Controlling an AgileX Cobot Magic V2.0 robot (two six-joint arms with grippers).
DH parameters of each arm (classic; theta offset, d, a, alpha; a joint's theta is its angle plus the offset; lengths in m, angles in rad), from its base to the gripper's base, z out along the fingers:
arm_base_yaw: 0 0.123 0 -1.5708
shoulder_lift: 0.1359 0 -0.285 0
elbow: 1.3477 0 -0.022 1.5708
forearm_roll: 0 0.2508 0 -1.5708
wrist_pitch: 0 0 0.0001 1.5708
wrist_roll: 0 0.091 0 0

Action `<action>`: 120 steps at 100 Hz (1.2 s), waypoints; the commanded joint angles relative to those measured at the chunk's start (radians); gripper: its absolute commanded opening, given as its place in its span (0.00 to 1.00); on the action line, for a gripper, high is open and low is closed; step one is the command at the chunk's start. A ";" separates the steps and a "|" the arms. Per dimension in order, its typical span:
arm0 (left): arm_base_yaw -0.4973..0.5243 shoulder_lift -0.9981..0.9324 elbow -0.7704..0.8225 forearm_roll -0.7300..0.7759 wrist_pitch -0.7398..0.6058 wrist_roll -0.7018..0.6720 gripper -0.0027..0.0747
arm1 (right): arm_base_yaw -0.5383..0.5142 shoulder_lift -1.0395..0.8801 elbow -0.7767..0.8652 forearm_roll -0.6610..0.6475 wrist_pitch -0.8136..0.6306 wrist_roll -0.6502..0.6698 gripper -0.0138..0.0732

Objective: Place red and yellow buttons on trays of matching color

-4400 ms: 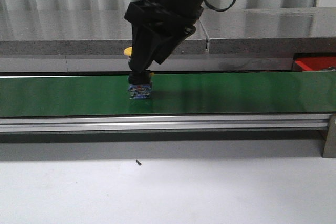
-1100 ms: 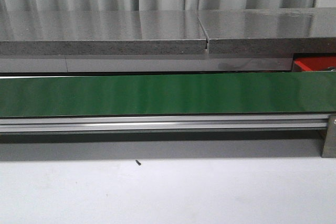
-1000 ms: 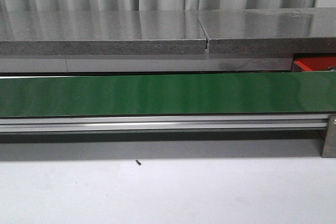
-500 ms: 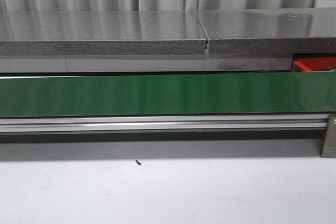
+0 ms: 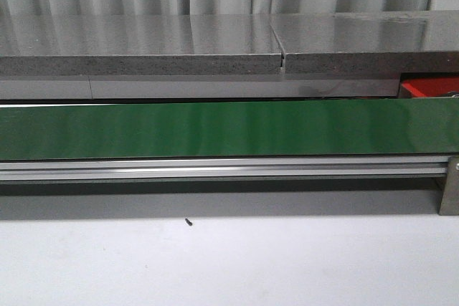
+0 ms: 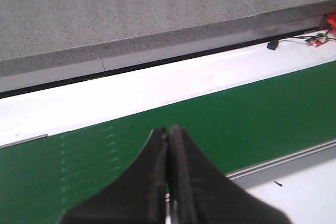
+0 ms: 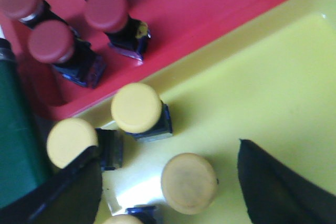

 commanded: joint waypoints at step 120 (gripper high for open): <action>-0.007 0.003 -0.025 -0.023 -0.074 -0.011 0.01 | 0.480 -0.657 0.284 -0.080 -0.317 -0.023 0.03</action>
